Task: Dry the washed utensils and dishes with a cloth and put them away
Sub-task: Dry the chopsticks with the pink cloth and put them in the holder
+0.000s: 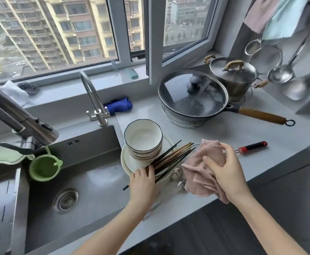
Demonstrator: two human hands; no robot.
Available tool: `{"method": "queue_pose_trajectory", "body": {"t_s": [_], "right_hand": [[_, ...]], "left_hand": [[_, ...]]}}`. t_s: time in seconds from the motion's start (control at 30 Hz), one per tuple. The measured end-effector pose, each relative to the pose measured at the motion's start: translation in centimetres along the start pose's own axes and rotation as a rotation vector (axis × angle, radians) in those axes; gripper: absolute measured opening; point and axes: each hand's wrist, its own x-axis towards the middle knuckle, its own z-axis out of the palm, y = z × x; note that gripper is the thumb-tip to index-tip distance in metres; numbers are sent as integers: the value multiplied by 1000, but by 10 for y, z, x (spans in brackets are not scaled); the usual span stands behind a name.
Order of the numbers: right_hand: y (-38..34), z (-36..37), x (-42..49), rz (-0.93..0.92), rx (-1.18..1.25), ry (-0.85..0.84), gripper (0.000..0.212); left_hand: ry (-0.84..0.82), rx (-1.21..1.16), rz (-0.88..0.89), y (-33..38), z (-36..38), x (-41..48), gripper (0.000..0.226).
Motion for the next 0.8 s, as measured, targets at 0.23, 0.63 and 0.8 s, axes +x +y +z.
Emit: {"method": "queue_pose_trajectory", "body": {"t_s": [0.23,0.63,0.8], "right_hand": [[18,4,-1,18,-1,-18,39],[24,7,-6,-15,-19,-53,39],[27,3,-7,16,29,-7,32]], "left_hand": [[65,202,121,2,6,3,63],[3,188,228,1,9,7,81],[-78,170,218,11,-17,-5,56]]}}
